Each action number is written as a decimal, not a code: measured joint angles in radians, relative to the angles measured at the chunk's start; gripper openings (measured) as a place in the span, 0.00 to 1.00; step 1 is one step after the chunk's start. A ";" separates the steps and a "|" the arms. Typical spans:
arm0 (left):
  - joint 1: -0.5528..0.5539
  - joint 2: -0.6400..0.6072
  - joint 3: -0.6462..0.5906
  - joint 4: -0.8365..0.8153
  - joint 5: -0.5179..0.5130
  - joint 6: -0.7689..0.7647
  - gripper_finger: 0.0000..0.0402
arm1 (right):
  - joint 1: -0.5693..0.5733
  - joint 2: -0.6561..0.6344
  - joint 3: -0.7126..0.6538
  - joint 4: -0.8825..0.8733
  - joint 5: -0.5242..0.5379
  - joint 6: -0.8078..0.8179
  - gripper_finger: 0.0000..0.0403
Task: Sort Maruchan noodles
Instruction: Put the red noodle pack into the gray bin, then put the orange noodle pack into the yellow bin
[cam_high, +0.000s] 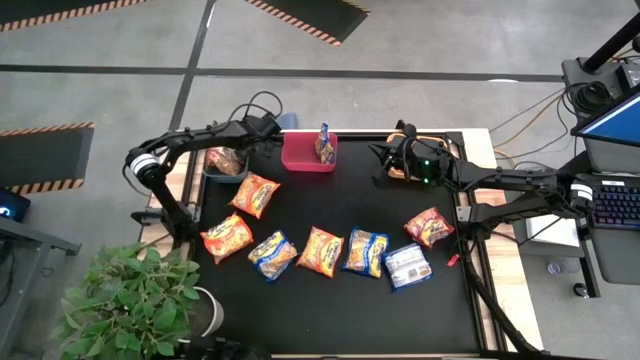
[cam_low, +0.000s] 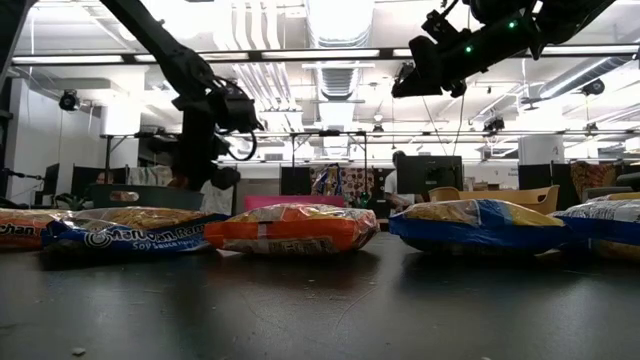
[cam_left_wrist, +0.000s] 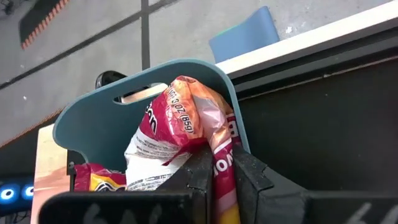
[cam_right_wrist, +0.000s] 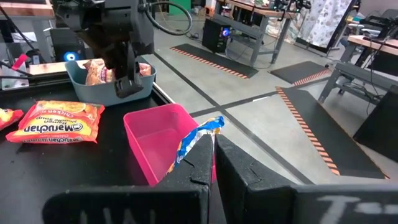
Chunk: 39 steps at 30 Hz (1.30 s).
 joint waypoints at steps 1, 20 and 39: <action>0.000 -0.005 0.005 -0.010 0.006 0.003 0.06 | 0.000 0.000 0.000 0.000 0.000 -0.001 0.02; -0.246 -0.034 0.183 -0.191 0.014 0.079 0.28 | 0.000 0.000 0.000 0.000 0.000 0.001 0.02; -0.740 -0.034 0.069 0.283 0.942 0.480 0.23 | 0.000 0.001 0.000 -0.002 0.000 0.035 0.02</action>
